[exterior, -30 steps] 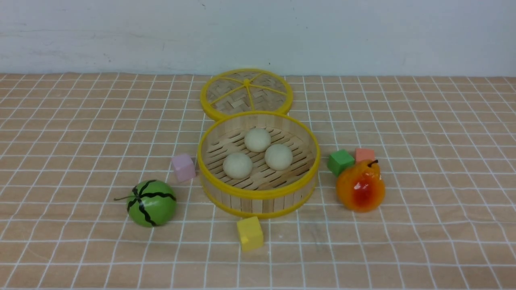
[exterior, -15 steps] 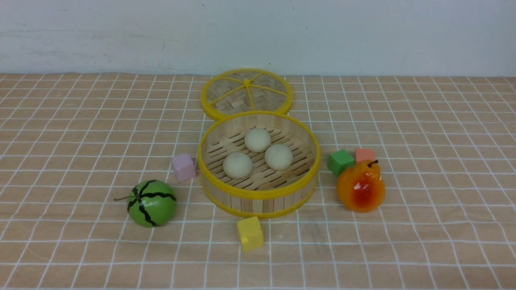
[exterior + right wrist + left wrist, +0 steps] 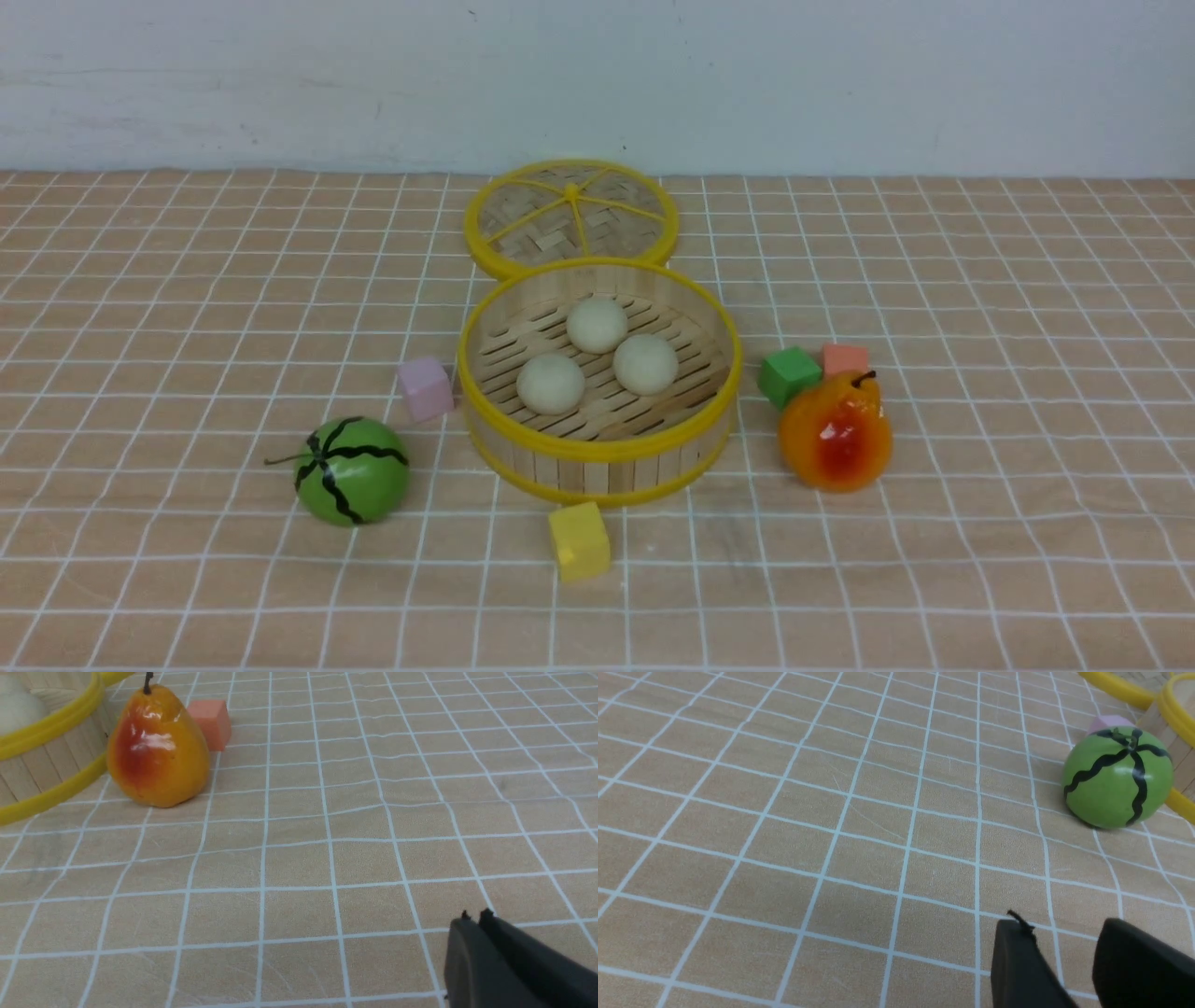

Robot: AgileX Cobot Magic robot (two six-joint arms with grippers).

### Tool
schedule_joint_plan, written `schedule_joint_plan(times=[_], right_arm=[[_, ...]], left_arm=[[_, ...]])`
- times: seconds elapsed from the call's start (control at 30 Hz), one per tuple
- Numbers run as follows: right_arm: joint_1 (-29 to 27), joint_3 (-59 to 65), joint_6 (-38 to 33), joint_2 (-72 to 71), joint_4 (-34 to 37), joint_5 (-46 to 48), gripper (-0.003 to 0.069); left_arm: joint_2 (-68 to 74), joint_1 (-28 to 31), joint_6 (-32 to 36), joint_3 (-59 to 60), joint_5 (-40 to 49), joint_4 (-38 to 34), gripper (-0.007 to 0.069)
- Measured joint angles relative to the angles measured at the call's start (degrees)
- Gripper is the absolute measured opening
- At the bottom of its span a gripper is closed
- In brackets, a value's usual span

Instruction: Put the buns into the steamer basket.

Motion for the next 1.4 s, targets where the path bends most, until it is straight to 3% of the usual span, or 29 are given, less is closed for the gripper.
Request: schedule_joint_plan(times=[1.4], right_arm=[[0.4,0.0,0.0,0.0,0.0,-0.12,0.0064]], left_arm=[[0.0,0.0,0.0,0.0,0.0,0.0,0.0238]])
